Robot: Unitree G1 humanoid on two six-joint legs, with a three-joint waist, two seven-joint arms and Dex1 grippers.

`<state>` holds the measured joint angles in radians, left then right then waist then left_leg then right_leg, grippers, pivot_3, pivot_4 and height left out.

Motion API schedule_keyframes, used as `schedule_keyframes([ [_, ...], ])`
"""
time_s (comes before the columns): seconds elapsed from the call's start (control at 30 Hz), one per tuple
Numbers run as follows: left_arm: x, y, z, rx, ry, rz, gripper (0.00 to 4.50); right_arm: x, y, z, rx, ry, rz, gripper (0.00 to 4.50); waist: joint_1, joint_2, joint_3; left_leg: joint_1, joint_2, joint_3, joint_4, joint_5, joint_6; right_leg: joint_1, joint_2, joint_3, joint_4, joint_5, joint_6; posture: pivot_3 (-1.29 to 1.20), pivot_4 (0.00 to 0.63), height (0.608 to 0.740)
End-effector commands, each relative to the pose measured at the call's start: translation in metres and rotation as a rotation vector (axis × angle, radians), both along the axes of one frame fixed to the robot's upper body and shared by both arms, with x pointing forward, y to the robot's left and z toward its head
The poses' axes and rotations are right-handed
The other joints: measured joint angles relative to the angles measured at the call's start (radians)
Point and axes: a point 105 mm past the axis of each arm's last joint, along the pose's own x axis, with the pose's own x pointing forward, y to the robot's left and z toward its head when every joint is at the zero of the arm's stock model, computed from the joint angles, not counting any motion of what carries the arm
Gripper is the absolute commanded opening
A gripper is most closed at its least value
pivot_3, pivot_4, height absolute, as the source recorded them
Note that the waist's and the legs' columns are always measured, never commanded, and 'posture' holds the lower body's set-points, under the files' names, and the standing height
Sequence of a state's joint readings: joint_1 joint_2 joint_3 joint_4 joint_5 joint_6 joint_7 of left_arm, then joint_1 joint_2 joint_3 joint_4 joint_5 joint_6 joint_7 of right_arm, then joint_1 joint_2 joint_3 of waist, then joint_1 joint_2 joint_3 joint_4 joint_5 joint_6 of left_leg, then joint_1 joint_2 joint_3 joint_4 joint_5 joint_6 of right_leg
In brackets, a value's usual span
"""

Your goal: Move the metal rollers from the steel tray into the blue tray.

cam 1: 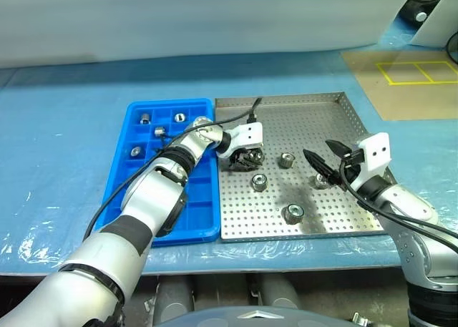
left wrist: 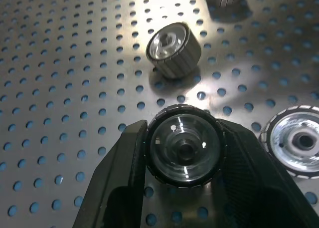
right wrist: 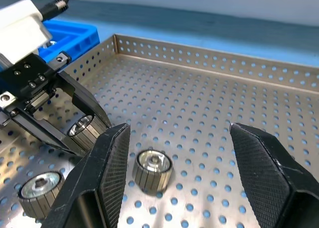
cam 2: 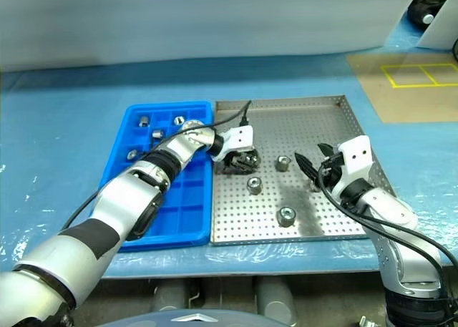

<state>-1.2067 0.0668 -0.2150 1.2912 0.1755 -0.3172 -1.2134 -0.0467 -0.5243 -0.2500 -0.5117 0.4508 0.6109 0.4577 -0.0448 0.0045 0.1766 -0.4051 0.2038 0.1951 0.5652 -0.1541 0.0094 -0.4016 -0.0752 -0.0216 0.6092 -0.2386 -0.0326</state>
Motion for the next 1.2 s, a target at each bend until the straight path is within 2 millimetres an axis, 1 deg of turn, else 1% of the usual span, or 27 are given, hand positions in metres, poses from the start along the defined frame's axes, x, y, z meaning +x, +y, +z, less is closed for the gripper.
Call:
schedule_keyframes([
  [0.03, -0.002, 0.015, 0.060, -0.175, -0.027, -0.117, 1.77, 0.004, 0.016, 0.015, 0.016, -0.050, 0.093, 3.30, 0.000, 0.000, 0.000, 0.000, 0.000, 0.000, 0.000, 0.000, 0.000, -0.001, 0.000, 0.000, 0.000, 0.000, 0.000, -0.47, 0.150, 0.740],
  [0.13, -0.001, 0.038, 0.077, -0.206, -0.038, -0.118, 1.77, 0.009, 0.032, 0.020, 0.030, -0.052, 0.185, 3.30, 0.002, 0.000, 0.000, 0.001, 0.001, 0.000, -0.001, 0.000, 0.000, -0.001, 0.000, 0.000, 0.001, 0.000, 0.000, -0.39, 0.150, 0.740],
  [0.2, 0.000, 0.060, 0.086, -0.212, -0.054, -0.091, 1.77, 0.012, 0.051, 0.026, 0.041, -0.054, 0.284, 3.30, 0.007, 0.001, 0.000, 0.001, 0.001, 0.000, -0.002, 0.000, -0.001, -0.001, 0.000, 0.000, 0.001, 0.000, 0.000, -0.36, 0.150, 0.740],
  [0.3, -0.006, 0.088, 0.094, -0.209, -0.065, -0.064, 1.77, 0.018, 0.073, 0.033, 0.042, -0.057, 0.413, 3.30, 0.011, 0.001, 0.000, 0.002, 0.001, 0.000, -0.002, 0.000, -0.001, -0.001, 0.000, 0.001, 0.001, 0.000, -0.001, -0.25, 0.150, 0.740],
  [0.33, -0.010, 0.097, 0.097, -0.209, -0.068, -0.050, 1.77, 0.020, 0.080, 0.036, 0.045, -0.059, 0.451, 3.30, 0.015, 0.001, 0.000, 0.002, 0.001, 0.000, -0.003, 0.001, -0.001, -0.001, 0.000, 0.000, 0.001, 0.000, -0.001, -0.25, 0.150, 0.740],
  [0.37, -0.013, 0.103, 0.098, -0.209, -0.068, -0.036, 1.77, 0.022, 0.086, 0.038, 0.051, -0.058, 0.488, 3.30, 0.022, 0.001, 0.000, 0.001, 0.001, 0.000, -0.003, 0.001, -0.001, -0.001, 0.000, 0.000, 0.002, 0.000, -0.001, -0.19, 0.150, 0.740],
  [0.47, -0.026, 0.133, 0.099, -0.200, -0.094, 0.065, 1.77, 0.023, 0.120, 0.038, 0.035, -0.030, 0.681, 3.30, 0.043, 0.001, 0.000, 0.001, 0.002, 0.000, -0.004, 0.001, -0.002, -0.003, 0.000, 0.000, 0.003, 0.000, -0.001, -0.08, 0.150, 0.740],
  [0.53, -0.033, 0.143, 0.099, -0.203, -0.100, 0.116, 1.77, 0.024, 0.133, 0.036, 0.020, -0.019, 0.763, 3.30, 0.062, 0.001, 0.001, 0.000, 0.002, 0.000, -0.003, 0.002, -0.003, -0.005, 0.000, -0.001, 0.007, -0.001, -0.003, 0.02, 0.150, 0.740],
  [0.6, -0.039, 0.150, 0.097, -0.205, -0.106, 0.166, 1.77, 0.024, 0.144, 0.035, 0.008, -0.013, 0.828, 3.30, 0.092, 0.001, 0.001, 0.000, 0.002, 0.000, -0.004, 0.003, -0.005, -0.006, 0.000, -0.003, 0.009, -0.002, -0.004, 0.05, 0.150, 0.740],
  [0.67, -0.048, 0.158, 0.094, -0.212, -0.114, 0.219, 1.77, 0.025, 0.155, 0.034, 0.001, -0.008, 0.888, 3.30, 0.115, 0.002, 0.001, 0.000, 0.003, 0.000, -0.005, 0.003, -0.008, -0.006, 0.000, -0.004, 0.011, -0.003, -0.005, 0.14, 0.150, 0.740],
  [0.73, -0.061, 0.174, 0.087, -0.228, -0.110, 0.316, 1.77, 0.029, 0.170, 0.032, -0.005, -0.002, 0.957, 3.30, 0.128, 0.001, 0.001, 0.000, 0.003, -0.001, -0.005, 0.003, -0.011, -0.006, -0.001, -0.004, 0.012, -0.003, -0.005, 0.19, 0.150, 0.740],
  [0.8, -0.071, 0.186, 0.076, -0.236, -0.082, 0.414, 1.77, 0.030, 0.180, 0.030, -0.011, 0.003, 1.008, 3.30, 0.140, 0.001, 0.001, 0.000, 0.003, -0.002, -0.004, 0.003, -0.011, -0.007, -0.001, -0.004, 0.013, -0.003, -0.005, 0.26, 0.150, 0.740],
  [0.87, -0.078, 0.193, 0.067, -0.248, -0.043, 0.475, 1.77, 0.031, 0.184, 0.027, -0.024, 0.003, 1.036, 3.30, 0.153, 0.001, 0.001, 0.000, 0.003, -0.003, -0.005, 0.004, -0.013, -0.008, 0.000, -0.004, 0.014, -0.003, -0.005, 0.28, 0.150, 0.740],
  [0.97, -0.091, 0.209, 0.038, -0.200, -0.009, 0.584, 1.77, 0.036, 0.189, 0.028, -0.025, -0.005, 1.053, 3.30, 0.176, 0.001, 0.001, -0.001, 0.003, -0.006, -0.005, 0.005, -0.015, -0.008, 0.000, -0.006, 0.014, -0.004, -0.006, 0.31, 0.150, 0.740],
  [1.03, -0.096, 0.219, 0.026, -0.188, 0.005, 0.651, 1.77, 0.038, 0.191, 0.028, -0.026, -0.010, 1.059, 3.30, 0.184, 0.001, 0.001, -0.001, 0.003, -0.006, -0.005, 0.005, -0.015, -0.008, -0.001, -0.005, 0.014, -0.004, -0.006, 0.33, 0.150, 0.740],
  [1.2, -0.097, 0.228, 0.015, -0.222, 0.007, 0.749, 1.77, 0.039, 0.191, 0.023, -0.036, -0.002, 1.069, 3.30, 0.212, 0.001, 0.001, 0.000, 0.003, -0.010, -0.007, 0.006, -0.017, -0.007, 0.000, -0.006, 0.014, -0.004, -0.006, 0.34, 0.150, 0.740],
])
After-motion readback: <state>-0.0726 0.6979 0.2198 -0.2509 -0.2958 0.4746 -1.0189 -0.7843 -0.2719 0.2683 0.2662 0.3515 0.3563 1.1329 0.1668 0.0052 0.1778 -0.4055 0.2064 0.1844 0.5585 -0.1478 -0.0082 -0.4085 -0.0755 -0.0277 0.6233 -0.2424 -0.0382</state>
